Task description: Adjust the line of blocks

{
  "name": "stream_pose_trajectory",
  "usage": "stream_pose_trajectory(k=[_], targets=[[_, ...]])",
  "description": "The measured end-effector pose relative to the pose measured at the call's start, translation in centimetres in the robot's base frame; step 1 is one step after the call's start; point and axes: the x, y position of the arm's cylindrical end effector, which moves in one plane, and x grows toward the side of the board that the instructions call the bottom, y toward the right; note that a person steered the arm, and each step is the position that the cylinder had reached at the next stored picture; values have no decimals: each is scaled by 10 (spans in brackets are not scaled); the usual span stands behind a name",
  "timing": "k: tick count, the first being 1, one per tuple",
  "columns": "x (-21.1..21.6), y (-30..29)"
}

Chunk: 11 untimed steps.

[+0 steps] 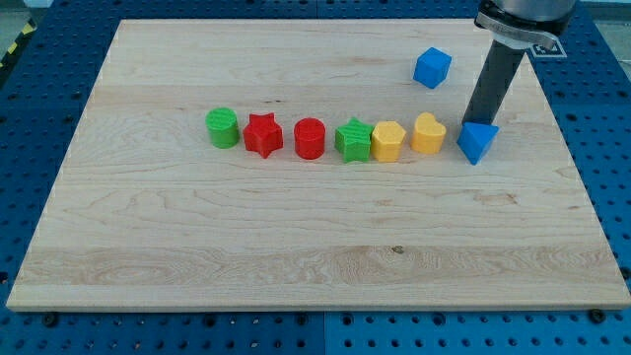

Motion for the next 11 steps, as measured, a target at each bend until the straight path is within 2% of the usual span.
stream_pose_trajectory(k=[2, 5, 9, 10, 11], targets=[[-39, -48], [-15, -69], [-6, -74], [-10, -87], [-18, -135]])
